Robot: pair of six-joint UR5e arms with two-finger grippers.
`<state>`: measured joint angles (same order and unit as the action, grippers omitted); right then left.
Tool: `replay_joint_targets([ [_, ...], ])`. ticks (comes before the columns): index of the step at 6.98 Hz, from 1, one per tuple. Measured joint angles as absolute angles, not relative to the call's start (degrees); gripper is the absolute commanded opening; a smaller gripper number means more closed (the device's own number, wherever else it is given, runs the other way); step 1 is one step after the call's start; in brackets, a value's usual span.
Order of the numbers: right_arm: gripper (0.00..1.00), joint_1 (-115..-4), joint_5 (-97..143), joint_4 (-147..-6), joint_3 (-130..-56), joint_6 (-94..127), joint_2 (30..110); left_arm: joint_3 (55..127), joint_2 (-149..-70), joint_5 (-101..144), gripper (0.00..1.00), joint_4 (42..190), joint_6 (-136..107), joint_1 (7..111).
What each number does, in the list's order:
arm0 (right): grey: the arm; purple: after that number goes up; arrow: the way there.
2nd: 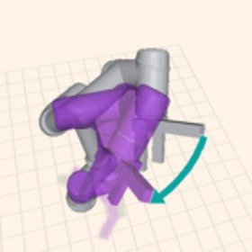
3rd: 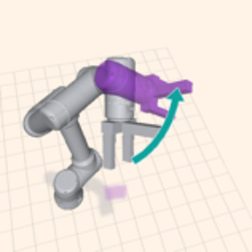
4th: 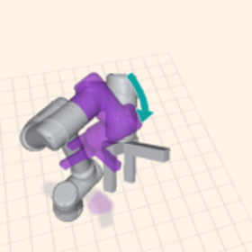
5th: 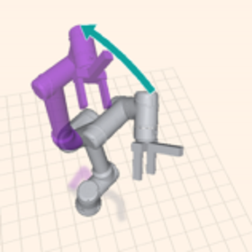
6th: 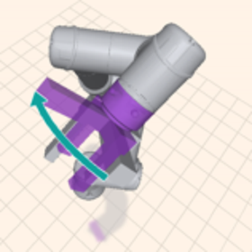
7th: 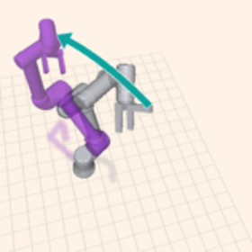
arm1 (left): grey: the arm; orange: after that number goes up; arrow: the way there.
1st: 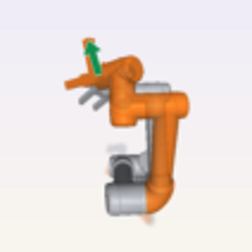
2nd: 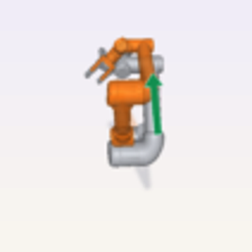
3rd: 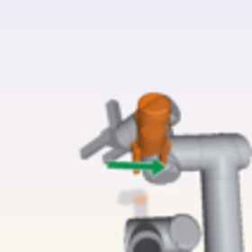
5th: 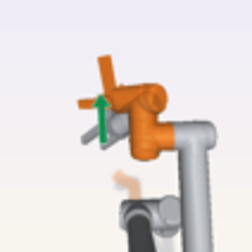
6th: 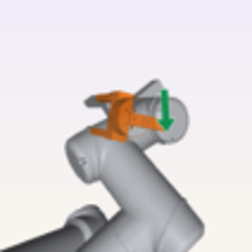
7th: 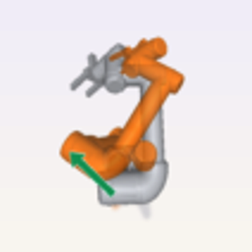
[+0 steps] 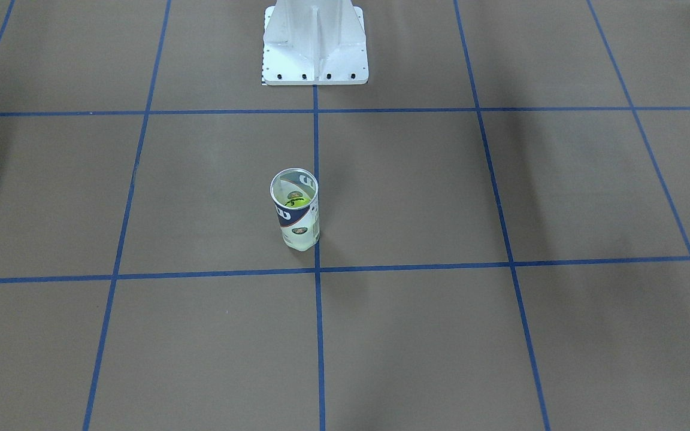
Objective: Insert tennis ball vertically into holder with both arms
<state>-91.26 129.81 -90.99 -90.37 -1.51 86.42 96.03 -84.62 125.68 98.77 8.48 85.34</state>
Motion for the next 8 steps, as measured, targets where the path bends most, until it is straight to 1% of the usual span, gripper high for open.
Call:
replay_joint_targets([
  [8, 0.99, -91.23, 129.9, -90.97, -89.28, -1.74, 86.92, 95.9, -84.46, 125.95, 1.0, 99.41, 8.4, 85.32],
])
